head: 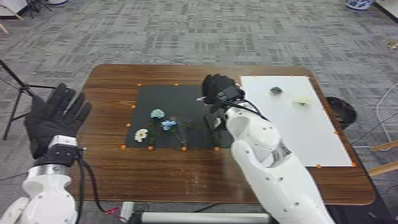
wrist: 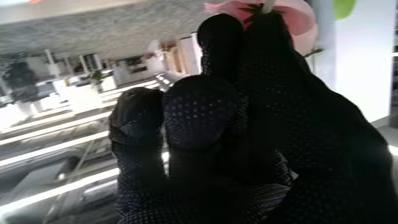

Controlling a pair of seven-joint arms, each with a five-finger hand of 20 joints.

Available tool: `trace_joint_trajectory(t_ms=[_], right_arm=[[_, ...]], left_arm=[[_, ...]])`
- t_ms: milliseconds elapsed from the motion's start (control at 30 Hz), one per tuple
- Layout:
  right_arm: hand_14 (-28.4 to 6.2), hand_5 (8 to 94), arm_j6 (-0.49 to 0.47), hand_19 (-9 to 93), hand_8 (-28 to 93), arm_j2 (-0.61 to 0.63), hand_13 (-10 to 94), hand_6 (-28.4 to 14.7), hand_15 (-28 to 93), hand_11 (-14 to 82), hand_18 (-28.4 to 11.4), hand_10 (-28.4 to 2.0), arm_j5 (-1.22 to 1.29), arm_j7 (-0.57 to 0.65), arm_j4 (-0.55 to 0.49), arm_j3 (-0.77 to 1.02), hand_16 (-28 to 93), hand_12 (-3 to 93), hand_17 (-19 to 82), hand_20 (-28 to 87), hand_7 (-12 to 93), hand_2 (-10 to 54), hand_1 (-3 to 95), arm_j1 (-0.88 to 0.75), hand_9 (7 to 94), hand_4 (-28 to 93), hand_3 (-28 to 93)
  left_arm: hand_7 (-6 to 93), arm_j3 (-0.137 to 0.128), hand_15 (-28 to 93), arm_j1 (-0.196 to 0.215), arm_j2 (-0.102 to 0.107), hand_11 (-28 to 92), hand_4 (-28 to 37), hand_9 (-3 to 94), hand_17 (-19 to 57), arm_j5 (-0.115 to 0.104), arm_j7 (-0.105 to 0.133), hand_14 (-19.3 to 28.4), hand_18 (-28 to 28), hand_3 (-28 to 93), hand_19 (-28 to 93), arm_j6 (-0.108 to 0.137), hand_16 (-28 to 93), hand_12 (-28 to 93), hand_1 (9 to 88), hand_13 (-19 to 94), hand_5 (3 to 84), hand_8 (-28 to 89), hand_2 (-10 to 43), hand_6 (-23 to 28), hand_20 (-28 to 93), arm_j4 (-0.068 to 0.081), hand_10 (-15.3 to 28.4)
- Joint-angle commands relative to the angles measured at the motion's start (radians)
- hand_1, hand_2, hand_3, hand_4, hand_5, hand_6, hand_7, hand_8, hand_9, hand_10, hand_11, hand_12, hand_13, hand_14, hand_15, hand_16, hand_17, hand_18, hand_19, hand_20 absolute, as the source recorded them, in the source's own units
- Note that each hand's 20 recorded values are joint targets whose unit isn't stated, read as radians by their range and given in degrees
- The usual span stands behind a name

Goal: Arrange flowers

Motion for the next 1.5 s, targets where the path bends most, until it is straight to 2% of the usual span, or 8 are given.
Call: trace_joint_trajectory(t_ms=[33, 233, 333, 467, 600, 1000, 1233, 1500], right_arm=[[-4.1, 72.6, -0.006, 89, 5, -0.069, 78, -0.1, 66, 15.6, -20.1, -7.4, -0.066, -0.041, 0.014, -0.061, 36, 45.3, 44, 40, 40, -9.5, 60.5, -0.027, 84.4, -28, 69], [-4.3, 72.9, -0.028, 89, 4, -0.082, 78, -0.1, 65, 12.9, -20.2, -7.4, -0.095, -0.028, 0.006, -0.075, 36, 43.8, 44, 40, 39, -9.5, 60.3, -0.068, 84.9, -28, 69], [-4.4, 73.4, -0.008, 88, 3, -0.088, 78, -0.1, 65, 12.2, -20.3, -7.5, -0.084, -0.028, 0.017, -0.072, 36, 43.4, 44, 40, 38, -9.5, 60.1, -0.085, 85.0, -28, 68], [-4.6, 74.1, -0.015, 88, 0, -0.107, 78, 0.4, 64, 10.1, -20.4, -7.2, -0.105, -0.037, 0.034, -0.063, 36, 41.6, 44, 40, 34, -9.5, 60.1, -0.098, 84.9, -28, 68], [-4.6, 73.5, -0.038, 87, -1, -0.113, 77, 0.8, 63, 8.1, -20.4, -7.0, -0.111, -0.027, 0.030, -0.060, 36, 39.6, 43, 39, 32, -9.5, 60.3, -0.102, 84.1, -28, 67], [-3.0, 70.3, -0.066, 84, -2, -0.119, 75, -0.2, 57, 6.4, -20.0, -7.3, -0.111, -0.008, 0.026, -0.051, 43, 32.2, 41, 39, 22, -9.5, 57.5, -0.106, 78.1, -28, 69], [-2.3, 67.4, -0.072, 84, -10, -0.116, 74, -0.4, 54, 14.3, -20.0, -10.5, -0.106, 0.003, 0.022, -0.047, 43, 20.0, 41, 38, 17, -9.5, 54.7, -0.108, 70.8, -28, 73], [-2.7, 64.8, -0.071, 83, -13, -0.105, 74, -1.3, 54, 14.0, -20.0, -12.4, -0.068, 0.047, 0.002, -0.025, 42, 16.9, 41, 37, 17, -9.5, 53.2, -0.099, 66.7, -28, 73]], left_arm=[[13.3, 0.016, 23, -0.020, 0.023, 17, -28.3, 31.3, -6.6, -0.004, 0.008, 14.2, 14.3, 66, 36, 0.009, -4, 6, 24.3, 26, 36.7, -11, 16.4, 6.6, 8, -0.003, 12.7], [13.7, 0.012, 23, -0.017, 0.025, 17, -28.3, 31.8, -6.6, -0.001, -0.009, 14.1, 14.4, 67, 36, -0.001, -4, 6, 24.2, 26, 37.0, -11, 16.2, 6.7, 8, -0.005, 12.7], [13.7, 0.034, 23, -0.054, 0.023, 17, -28.3, 31.8, -6.5, -0.003, -0.025, 14.1, 14.4, 67, 36, -0.004, -4, 6, 24.2, 26, 37.1, -11, 16.1, 6.7, 8, 0.014, 12.7], [13.8, 0.040, 23, -0.060, 0.023, 17, -28.3, 31.7, -6.6, 0.003, -0.037, 14.2, 14.5, 67, 36, -0.010, -4, 6, 24.2, 26, 37.1, -11, 16.0, 6.7, 8, 0.014, 12.7], [13.9, 0.040, 23, -0.049, 0.025, 17, -28.3, 31.6, -6.6, 0.003, -0.033, 14.1, 14.5, 67, 36, -0.004, -4, 6, 24.4, 26, 37.1, -11, 16.0, 6.7, 8, 0.003, 12.7], [14.2, 0.040, 23, -0.049, 0.027, 17, -28.3, 30.8, -6.5, 0.003, -0.039, 14.1, 14.5, 67, 36, 0.000, -4, 6, 24.8, 26, 37.2, -11, 16.0, 6.7, 8, 0.004, 12.6], [14.4, 0.043, 23, -0.049, 0.029, 17, -28.3, 30.9, -6.5, 0.001, -0.039, 14.2, 14.5, 68, 36, -0.005, -4, 7, 24.8, 26, 37.2, -11, 16.0, 6.8, 8, 0.006, 12.5], [14.2, 0.039, 23, -0.038, 0.026, 17, -28.3, 30.7, -6.5, -0.001, -0.035, 14.2, 14.5, 68, 36, -0.009, -4, 7, 24.7, 26, 37.1, -11, 15.7, 6.9, 8, 0.004, 12.5]])
